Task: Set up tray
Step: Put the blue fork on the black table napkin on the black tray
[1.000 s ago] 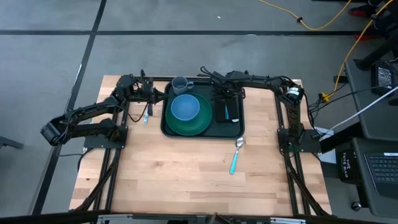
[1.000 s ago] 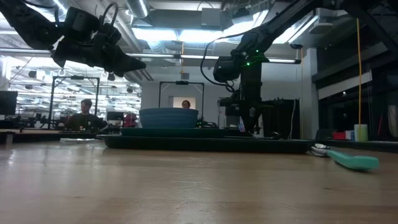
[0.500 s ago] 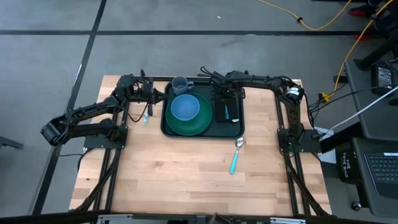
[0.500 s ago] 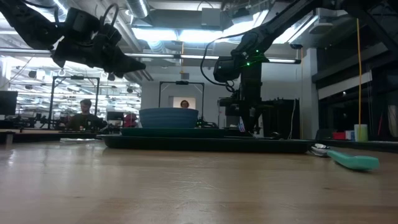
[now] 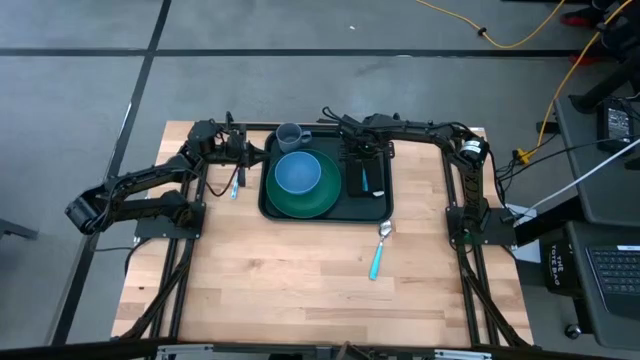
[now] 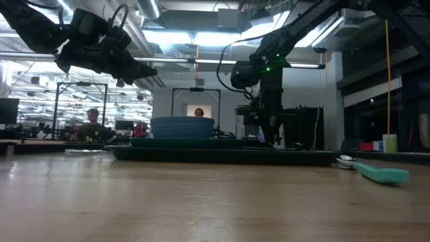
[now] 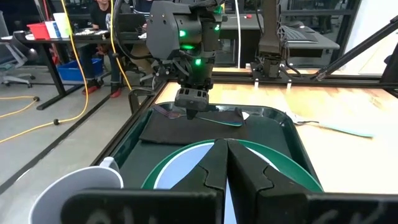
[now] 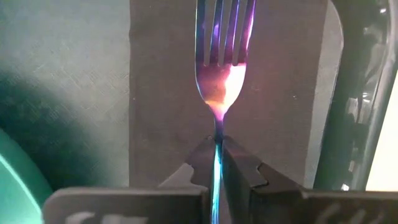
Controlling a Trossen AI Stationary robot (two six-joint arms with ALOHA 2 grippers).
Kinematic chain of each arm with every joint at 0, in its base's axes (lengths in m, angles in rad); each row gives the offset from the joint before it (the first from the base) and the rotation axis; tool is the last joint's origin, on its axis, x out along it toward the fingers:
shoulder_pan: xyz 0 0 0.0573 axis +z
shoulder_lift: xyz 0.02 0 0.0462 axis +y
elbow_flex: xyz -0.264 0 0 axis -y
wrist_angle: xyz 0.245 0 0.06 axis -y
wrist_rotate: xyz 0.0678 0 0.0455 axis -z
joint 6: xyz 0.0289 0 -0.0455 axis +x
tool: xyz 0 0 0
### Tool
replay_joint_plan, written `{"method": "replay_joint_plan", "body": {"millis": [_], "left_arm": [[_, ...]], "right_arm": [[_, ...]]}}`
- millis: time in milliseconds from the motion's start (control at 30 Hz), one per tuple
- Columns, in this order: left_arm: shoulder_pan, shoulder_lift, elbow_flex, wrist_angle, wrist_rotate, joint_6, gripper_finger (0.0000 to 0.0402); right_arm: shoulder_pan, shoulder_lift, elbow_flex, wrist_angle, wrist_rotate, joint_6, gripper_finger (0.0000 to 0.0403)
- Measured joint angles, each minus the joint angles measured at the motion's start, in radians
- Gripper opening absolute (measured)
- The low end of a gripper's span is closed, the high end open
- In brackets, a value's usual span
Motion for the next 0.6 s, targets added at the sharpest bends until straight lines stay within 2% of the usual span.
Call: {"method": "replay_joint_plan", "body": {"millis": [200, 600], "left_arm": [[0.0, 0.0, 0.0, 0.0, 0.0, -0.001, 0.0003], [0.0, 0.0, 0.0, 0.0, 0.0, -0.002, 0.0003]], "right_arm": [[0.0, 0.0, 0.0, 0.001, 0.04, 0.002, 0.0024], [0.0, 0.0, 0.0, 0.013, 0.041, -0.005, 0.0024]]}}
